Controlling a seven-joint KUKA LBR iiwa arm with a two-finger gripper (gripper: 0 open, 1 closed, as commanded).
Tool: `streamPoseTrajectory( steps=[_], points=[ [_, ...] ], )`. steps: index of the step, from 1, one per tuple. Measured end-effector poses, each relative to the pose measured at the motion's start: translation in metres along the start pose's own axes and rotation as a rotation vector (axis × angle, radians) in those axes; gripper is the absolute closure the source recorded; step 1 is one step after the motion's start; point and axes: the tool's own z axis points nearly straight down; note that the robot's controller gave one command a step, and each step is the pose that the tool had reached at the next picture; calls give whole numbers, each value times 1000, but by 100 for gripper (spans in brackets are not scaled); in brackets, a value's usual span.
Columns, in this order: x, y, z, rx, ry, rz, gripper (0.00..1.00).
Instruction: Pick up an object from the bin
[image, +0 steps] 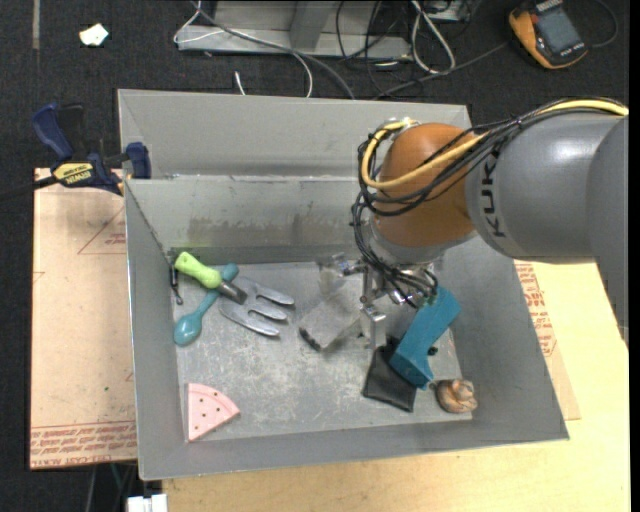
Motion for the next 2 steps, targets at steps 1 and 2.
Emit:
streamPoseTrajectory(
  steps=[1, 2],
  points=[
    [-3, 36, 13, -4, -3, -31, 0],
    [-13, 15, 32, 4, -12, -168, 0]
  ],
)
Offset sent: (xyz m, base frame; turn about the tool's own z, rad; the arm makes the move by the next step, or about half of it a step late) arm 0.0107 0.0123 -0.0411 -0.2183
